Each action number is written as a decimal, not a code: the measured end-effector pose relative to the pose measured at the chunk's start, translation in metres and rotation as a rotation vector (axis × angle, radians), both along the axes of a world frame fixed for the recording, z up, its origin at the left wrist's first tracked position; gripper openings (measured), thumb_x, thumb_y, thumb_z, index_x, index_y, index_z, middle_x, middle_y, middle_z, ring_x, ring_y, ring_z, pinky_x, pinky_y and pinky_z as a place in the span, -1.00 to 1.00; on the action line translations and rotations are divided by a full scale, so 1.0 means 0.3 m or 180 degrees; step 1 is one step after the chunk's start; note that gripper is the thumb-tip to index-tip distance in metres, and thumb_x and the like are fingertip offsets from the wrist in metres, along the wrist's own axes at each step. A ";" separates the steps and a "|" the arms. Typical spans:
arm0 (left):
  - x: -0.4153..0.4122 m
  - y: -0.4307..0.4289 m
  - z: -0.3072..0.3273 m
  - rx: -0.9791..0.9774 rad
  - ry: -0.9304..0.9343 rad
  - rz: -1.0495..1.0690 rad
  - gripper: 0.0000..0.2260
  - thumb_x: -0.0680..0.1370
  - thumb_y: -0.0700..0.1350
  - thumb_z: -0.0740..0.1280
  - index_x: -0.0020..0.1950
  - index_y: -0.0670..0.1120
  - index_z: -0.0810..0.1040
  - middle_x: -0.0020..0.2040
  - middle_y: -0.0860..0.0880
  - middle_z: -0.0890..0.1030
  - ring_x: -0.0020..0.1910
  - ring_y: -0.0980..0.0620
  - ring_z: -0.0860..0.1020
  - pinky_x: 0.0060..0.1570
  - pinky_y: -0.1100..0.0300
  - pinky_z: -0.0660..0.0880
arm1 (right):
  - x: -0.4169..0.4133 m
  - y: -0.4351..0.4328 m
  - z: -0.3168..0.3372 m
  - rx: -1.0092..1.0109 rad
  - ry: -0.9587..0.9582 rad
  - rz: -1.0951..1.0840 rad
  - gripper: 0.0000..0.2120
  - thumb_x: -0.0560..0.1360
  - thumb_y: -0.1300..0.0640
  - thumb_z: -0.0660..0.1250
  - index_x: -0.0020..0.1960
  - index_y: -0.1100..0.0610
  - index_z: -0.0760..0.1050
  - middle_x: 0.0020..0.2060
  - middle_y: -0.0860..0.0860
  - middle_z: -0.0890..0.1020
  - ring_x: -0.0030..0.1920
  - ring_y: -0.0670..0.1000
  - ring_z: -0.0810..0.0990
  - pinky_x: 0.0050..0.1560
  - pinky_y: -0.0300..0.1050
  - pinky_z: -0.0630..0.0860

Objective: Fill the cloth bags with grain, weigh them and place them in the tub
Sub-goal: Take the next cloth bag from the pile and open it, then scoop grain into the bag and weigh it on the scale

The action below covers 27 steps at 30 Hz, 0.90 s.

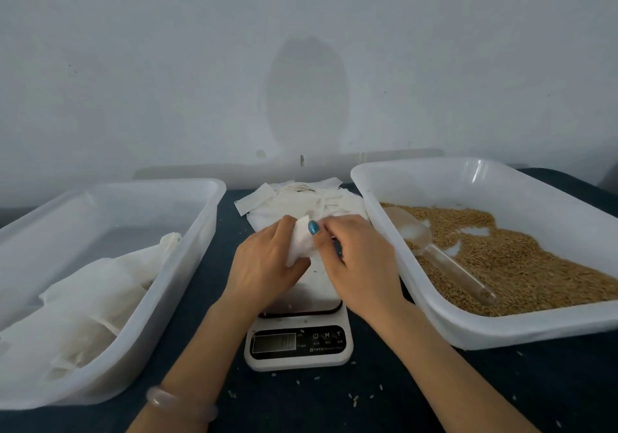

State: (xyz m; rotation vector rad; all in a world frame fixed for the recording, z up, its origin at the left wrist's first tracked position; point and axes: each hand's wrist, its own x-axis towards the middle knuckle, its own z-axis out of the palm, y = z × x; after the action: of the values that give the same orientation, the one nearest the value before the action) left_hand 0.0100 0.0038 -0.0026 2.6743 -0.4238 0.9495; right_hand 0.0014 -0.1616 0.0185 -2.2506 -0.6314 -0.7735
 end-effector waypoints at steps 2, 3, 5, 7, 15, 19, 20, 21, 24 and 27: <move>0.004 0.009 -0.001 -0.0244 0.0204 0.0187 -0.72 0.45 -0.06 0.42 0.02 -0.10 0.38 -0.23 0.07 0.47 -0.32 -0.06 0.48 -0.41 0.09 0.44 | -0.011 -0.020 0.078 -0.0058 -0.0342 -0.0314 -0.85 0.60 -0.09 0.19 0.03 -0.12 0.52 -0.15 -0.26 0.59 -0.14 -0.25 0.48 -0.33 -0.39 0.34; 0.007 0.014 -0.003 -0.0344 0.0263 0.0252 -0.73 0.47 -0.06 0.39 0.02 -0.09 0.35 -0.22 0.07 0.47 -0.29 -0.07 0.49 -0.38 0.08 0.45 | -0.002 -0.044 0.122 -0.0123 -0.0458 -0.0407 -0.88 0.58 -0.08 0.21 0.04 -0.14 0.51 -0.13 -0.28 0.60 -0.16 -0.27 0.50 -0.35 -0.47 0.25; 0.013 0.021 -0.004 -0.0532 0.0306 0.0314 -0.74 0.49 -0.03 0.36 0.01 -0.04 0.30 -0.22 0.10 0.46 -0.29 -0.04 0.48 -0.39 0.13 0.36 | 0.049 -0.126 0.212 -0.0416 0.0007 -0.0395 -0.82 0.57 -0.07 0.22 0.12 -0.09 0.51 -0.02 -0.24 0.62 -0.13 -0.20 0.56 -0.28 -0.46 0.30; 0.015 0.025 -0.001 -0.0735 0.0353 0.0354 -0.74 0.52 0.00 0.36 -0.02 0.00 0.26 -0.26 0.12 0.43 -0.32 0.01 0.44 -0.40 0.15 0.28 | 0.130 -0.230 0.286 -0.1319 0.1058 -0.0752 -0.68 0.59 -0.10 0.23 0.26 0.05 0.47 0.10 -0.07 0.61 0.03 -0.02 0.59 -0.06 -0.17 0.47; -0.003 0.020 0.017 -0.1049 0.0453 0.0262 -0.73 0.42 0.13 0.22 -0.05 -0.03 0.32 -0.25 0.08 0.51 -0.27 0.01 0.51 -0.32 0.08 0.44 | 0.256 -0.395 0.151 -0.2764 0.3305 -0.1095 -0.67 0.64 0.00 0.24 0.26 0.21 0.45 0.02 0.08 0.61 -0.03 0.03 0.65 -0.04 -0.16 0.63; -0.006 0.017 0.019 -0.1184 0.0488 0.0220 -0.72 0.39 0.11 0.19 -0.04 -0.05 0.36 -0.25 0.05 0.53 -0.28 0.01 0.51 -0.33 0.08 0.44 | 0.271 -0.392 0.114 -0.2475 0.3461 -0.1110 -0.68 0.64 0.06 0.24 0.29 0.24 0.43 0.10 0.14 0.61 0.08 0.10 0.66 0.08 -0.04 0.64; -0.005 0.019 0.019 -0.1190 0.0494 0.0233 -0.72 0.39 0.11 0.19 -0.04 -0.04 0.37 -0.25 0.05 0.53 -0.28 0.02 0.51 -0.34 0.09 0.42 | 0.272 -0.395 0.117 -0.2404 0.3482 -0.1098 -0.68 0.63 0.03 0.25 0.27 0.23 0.43 0.09 0.14 0.61 0.07 0.10 0.66 0.09 -0.03 0.64; -0.003 0.021 0.018 -0.1195 0.0495 0.0249 -0.71 0.38 0.12 0.18 -0.03 -0.04 0.37 -0.25 0.05 0.53 -0.28 0.03 0.51 -0.34 0.10 0.41 | 0.273 -0.401 0.124 -0.2331 0.3490 -0.1078 -0.68 0.62 0.01 0.26 0.26 0.20 0.43 0.08 0.13 0.62 0.05 0.10 0.66 0.05 -0.04 0.64; -0.003 0.026 0.019 -0.1221 0.0487 0.0267 -0.61 0.35 0.20 0.13 0.01 -0.05 0.39 -0.23 0.05 0.55 -0.27 0.03 0.52 -0.31 0.09 0.44 | 0.279 -0.432 0.140 -0.2256 0.3420 -0.1221 -0.77 0.62 0.04 0.25 0.12 0.20 0.48 -0.05 0.10 0.65 -0.23 0.00 0.65 -0.34 -0.20 0.58; -0.004 0.026 0.020 -0.1236 0.0497 0.0298 -0.58 0.35 0.19 0.14 0.06 -0.05 0.41 -0.20 0.04 0.56 -0.24 0.00 0.54 -0.27 0.05 0.49 | 0.295 -0.464 0.148 -0.2555 0.2966 -0.1687 -0.79 0.63 0.13 0.22 0.13 0.24 0.52 -0.02 0.11 0.62 -0.27 -0.01 0.57 -0.29 -0.19 0.54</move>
State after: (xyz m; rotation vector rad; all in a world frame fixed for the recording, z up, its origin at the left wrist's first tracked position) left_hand 0.0086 0.0117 0.0035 2.4032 -0.0698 0.7497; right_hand 0.0898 -0.3008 0.0628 -3.1567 0.1787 0.4732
